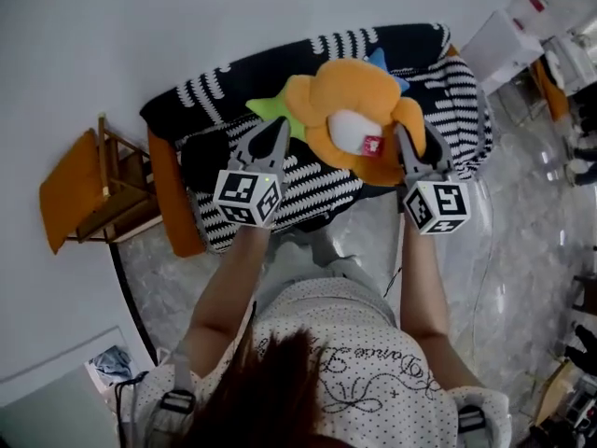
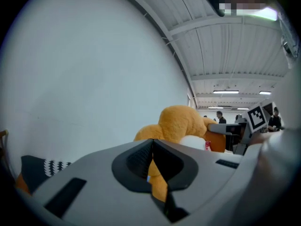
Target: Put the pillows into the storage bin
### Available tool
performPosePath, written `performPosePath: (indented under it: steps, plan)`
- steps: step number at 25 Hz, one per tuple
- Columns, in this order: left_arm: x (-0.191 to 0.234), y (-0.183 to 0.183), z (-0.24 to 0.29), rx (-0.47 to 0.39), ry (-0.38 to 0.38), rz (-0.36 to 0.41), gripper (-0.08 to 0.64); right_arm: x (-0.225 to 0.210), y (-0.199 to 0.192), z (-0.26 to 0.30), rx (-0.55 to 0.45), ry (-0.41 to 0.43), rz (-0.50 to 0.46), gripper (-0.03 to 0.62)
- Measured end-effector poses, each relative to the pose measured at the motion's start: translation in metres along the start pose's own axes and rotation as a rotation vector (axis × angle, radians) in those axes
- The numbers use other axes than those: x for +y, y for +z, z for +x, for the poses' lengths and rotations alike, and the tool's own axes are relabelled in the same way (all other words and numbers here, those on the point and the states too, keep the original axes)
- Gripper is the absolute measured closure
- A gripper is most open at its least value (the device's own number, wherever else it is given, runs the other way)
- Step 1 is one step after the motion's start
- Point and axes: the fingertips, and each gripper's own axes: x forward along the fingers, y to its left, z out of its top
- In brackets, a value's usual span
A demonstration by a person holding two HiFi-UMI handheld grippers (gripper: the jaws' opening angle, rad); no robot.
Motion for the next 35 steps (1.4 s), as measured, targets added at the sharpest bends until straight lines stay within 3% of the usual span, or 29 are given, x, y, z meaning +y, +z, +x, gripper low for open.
performPosePath:
  steps: [6, 13, 22, 35]
  plan:
    - [-0.124, 0.0, 0.042, -0.005, -0.125, 0.014, 0.555, -0.086, 0.01, -0.106, -0.003, -0.12, -0.055, 0.454]
    - [-0.251, -0.014, 0.09, 0.005, -0.272, 0.014, 0.555, -0.173, 0.011, -0.201, -0.018, -0.257, -0.049, 0.454]
    - [-0.33, -0.034, 0.17, 0.051, -0.434, 0.025, 0.555, -0.255, -0.006, -0.254, -0.011, -0.443, -0.002, 0.454]
    - [-0.396, -0.05, 0.342, 0.104, -0.708, 0.038, 0.555, -0.383, -0.027, -0.242, 0.026, -0.72, 0.022, 0.453]
